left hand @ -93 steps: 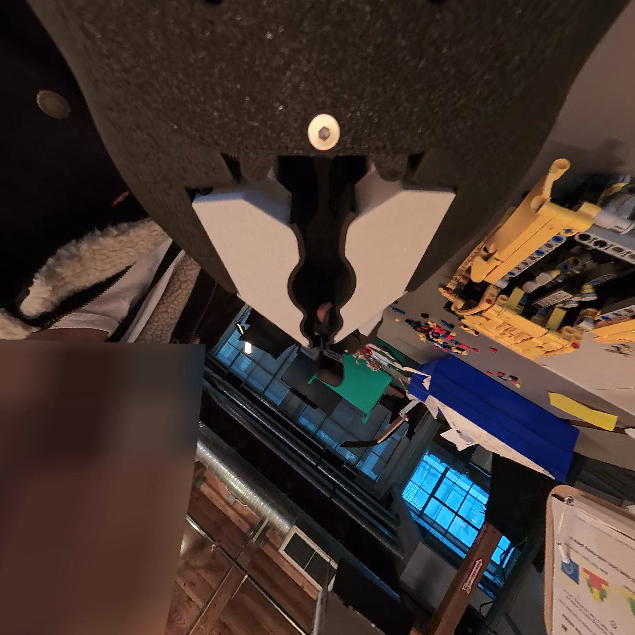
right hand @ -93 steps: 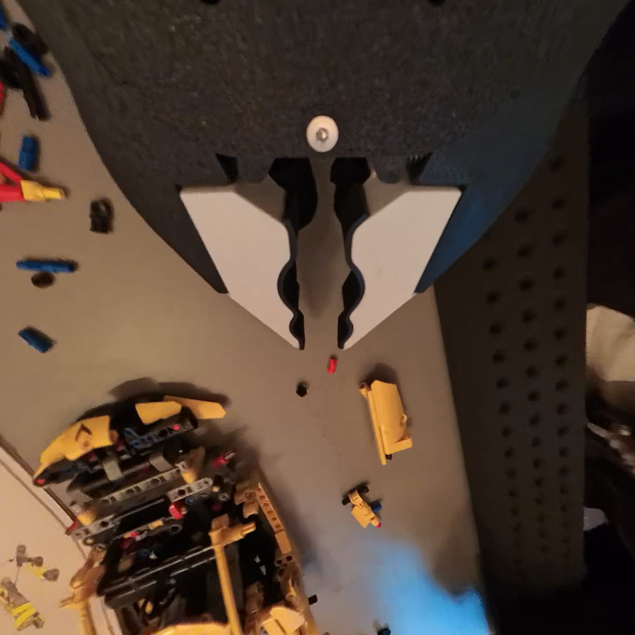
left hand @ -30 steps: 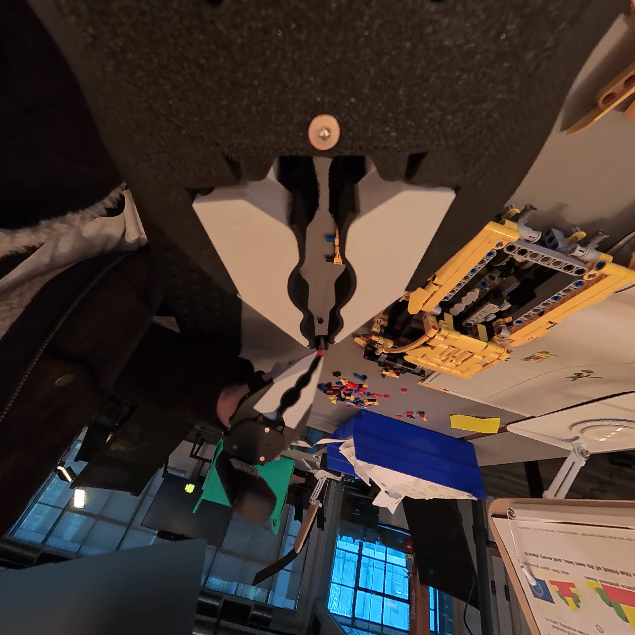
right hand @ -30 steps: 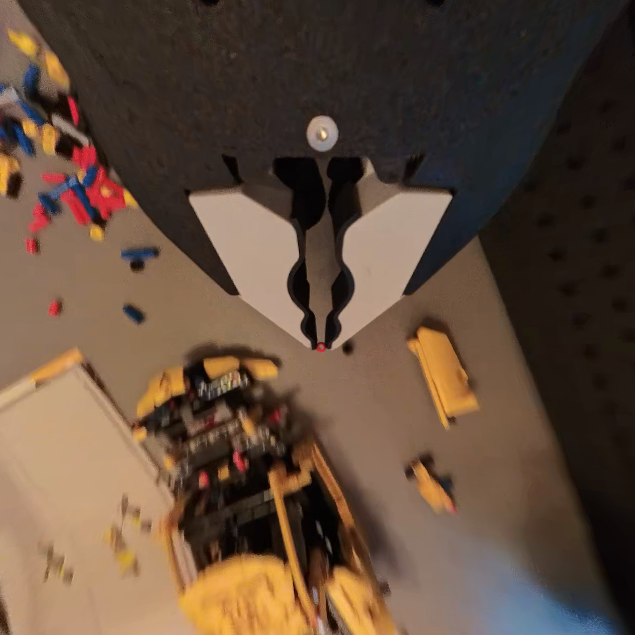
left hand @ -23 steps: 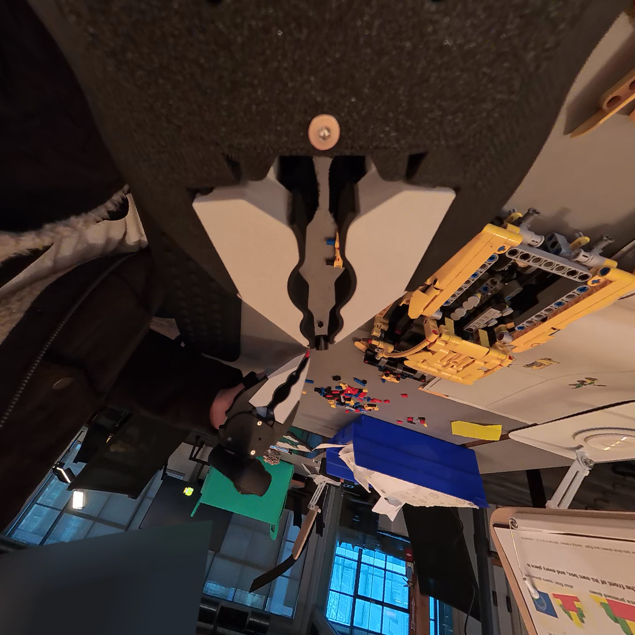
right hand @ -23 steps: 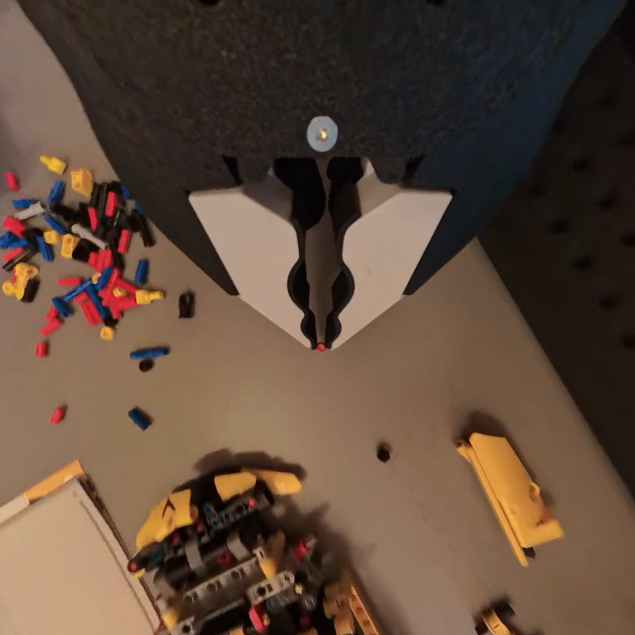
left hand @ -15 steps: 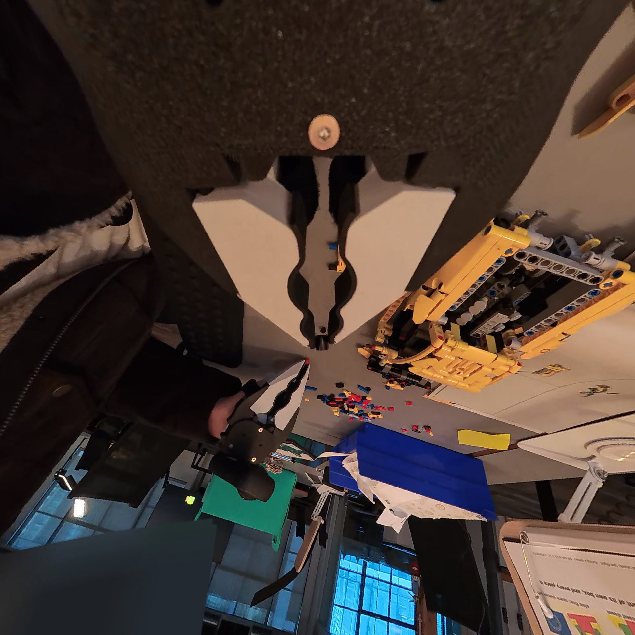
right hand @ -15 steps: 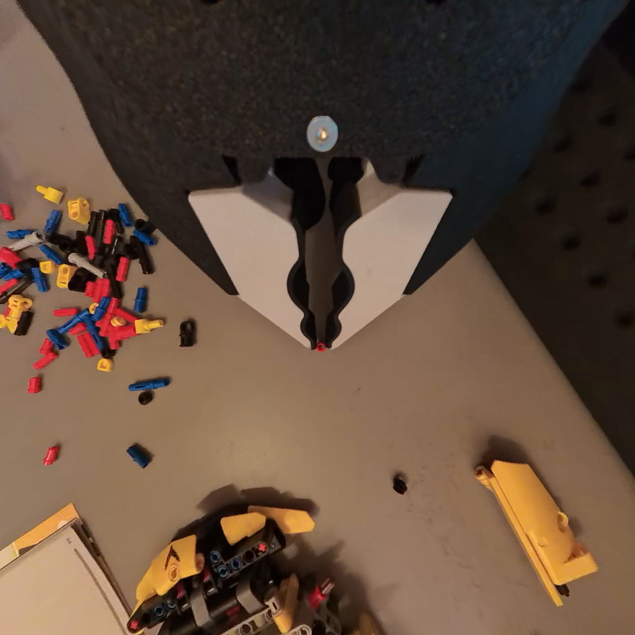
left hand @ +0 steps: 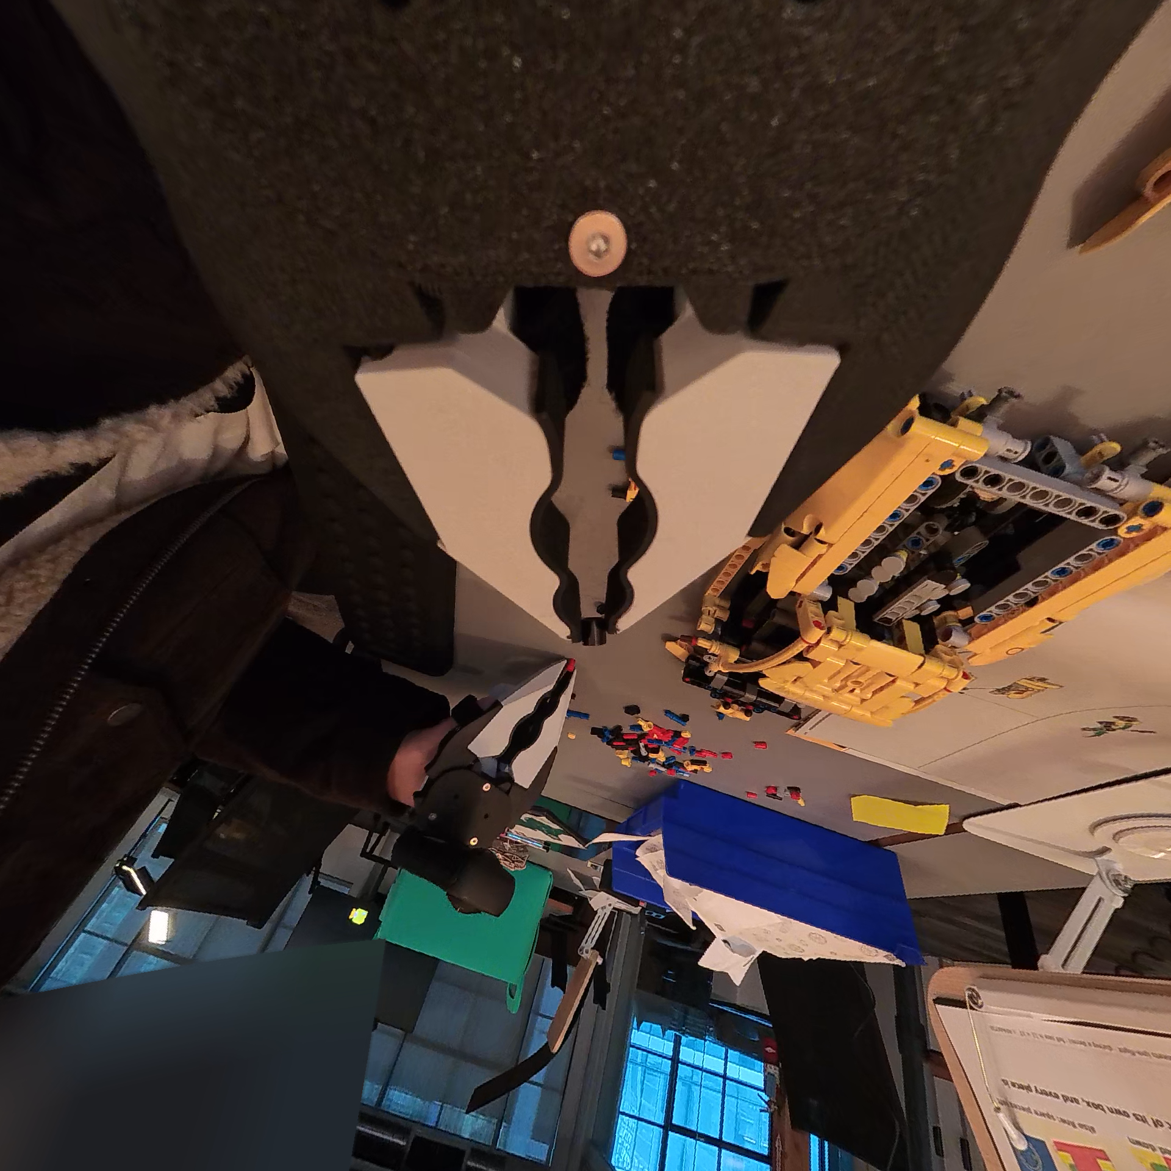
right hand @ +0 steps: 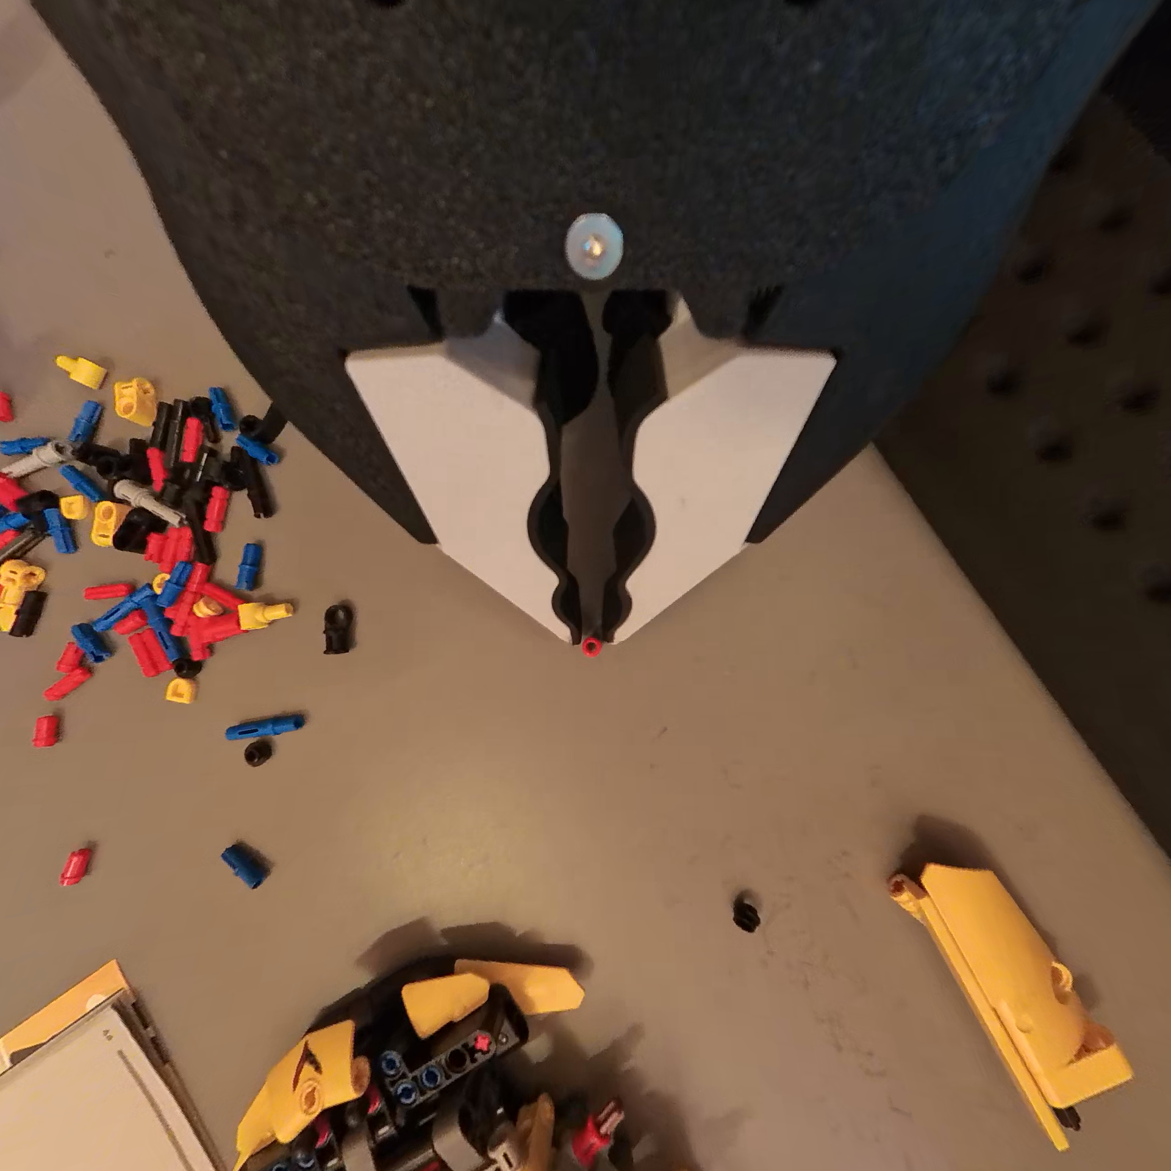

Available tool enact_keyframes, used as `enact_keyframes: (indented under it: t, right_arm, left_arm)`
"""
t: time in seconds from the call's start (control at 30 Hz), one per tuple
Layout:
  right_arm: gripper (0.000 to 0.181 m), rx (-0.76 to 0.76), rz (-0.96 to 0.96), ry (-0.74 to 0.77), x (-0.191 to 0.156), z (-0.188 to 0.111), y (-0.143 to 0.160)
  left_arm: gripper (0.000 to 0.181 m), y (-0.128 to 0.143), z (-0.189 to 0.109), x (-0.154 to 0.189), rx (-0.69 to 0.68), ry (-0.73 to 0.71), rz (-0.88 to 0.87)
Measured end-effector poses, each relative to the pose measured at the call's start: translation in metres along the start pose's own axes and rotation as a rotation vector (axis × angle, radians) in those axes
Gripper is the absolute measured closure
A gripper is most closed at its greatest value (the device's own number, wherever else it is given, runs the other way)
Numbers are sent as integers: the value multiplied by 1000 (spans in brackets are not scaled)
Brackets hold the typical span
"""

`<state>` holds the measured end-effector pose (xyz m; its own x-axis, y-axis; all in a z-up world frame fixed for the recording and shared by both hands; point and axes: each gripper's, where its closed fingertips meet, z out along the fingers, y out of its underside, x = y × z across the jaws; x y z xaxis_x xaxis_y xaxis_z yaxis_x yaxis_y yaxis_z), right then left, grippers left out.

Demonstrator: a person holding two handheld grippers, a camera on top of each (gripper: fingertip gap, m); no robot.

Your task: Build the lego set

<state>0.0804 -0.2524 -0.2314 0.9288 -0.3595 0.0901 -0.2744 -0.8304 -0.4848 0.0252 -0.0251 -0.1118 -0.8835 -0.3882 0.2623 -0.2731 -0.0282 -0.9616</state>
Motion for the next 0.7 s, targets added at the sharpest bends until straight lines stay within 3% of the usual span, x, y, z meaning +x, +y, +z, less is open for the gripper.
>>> enact_keyframes:
  t: [0.53, 0.6, 0.7]
  right_arm:
    - [177, 6, -9, -25, 1, -2, -10]
    - [177, 89, -30, -15, 0, -11, -29]
    - [177, 358, -32, -114, -26, -35, -92]
  left_arm:
    - [174, 1, 1, 0, -5, 2, 3]
    - [174, 1, 1, 2, -3, 6, 12]
    - [174, 0, 3, 7, -1, 14, 60]
